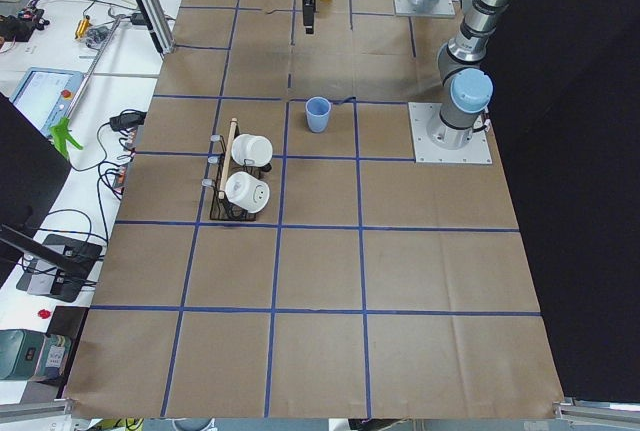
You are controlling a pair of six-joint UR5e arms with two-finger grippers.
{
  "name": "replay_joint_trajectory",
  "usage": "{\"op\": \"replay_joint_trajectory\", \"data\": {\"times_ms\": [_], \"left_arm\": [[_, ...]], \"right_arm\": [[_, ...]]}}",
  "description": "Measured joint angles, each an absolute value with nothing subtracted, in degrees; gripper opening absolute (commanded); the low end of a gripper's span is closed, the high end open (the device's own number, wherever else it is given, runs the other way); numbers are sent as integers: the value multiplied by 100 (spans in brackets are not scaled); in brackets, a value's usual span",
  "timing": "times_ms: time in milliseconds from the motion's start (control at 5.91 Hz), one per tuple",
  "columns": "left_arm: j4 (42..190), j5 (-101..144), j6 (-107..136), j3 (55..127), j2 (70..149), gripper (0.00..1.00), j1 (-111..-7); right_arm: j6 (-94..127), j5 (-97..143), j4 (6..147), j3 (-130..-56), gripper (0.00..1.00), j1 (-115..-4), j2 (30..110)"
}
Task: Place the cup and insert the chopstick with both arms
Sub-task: 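Lower the left gripper and grasp the light blue cup rim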
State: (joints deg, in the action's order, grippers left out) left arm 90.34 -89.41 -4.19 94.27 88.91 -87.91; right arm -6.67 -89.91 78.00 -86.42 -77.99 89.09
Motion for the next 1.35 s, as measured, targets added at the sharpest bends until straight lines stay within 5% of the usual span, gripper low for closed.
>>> {"op": "replay_joint_trajectory", "data": {"times_ms": [1015, 1354], "left_arm": [[6019, -9089, -978, 12231, 8912, 92, -8262], [5732, -9122, -975, 12321, 9187, 32, -8245]], "right_arm": [[-606, -9174, 9081, -9285, 100, -7770, 8226], [-643, -9272, 9333, -9481, 100, -7833, 8075]]}}
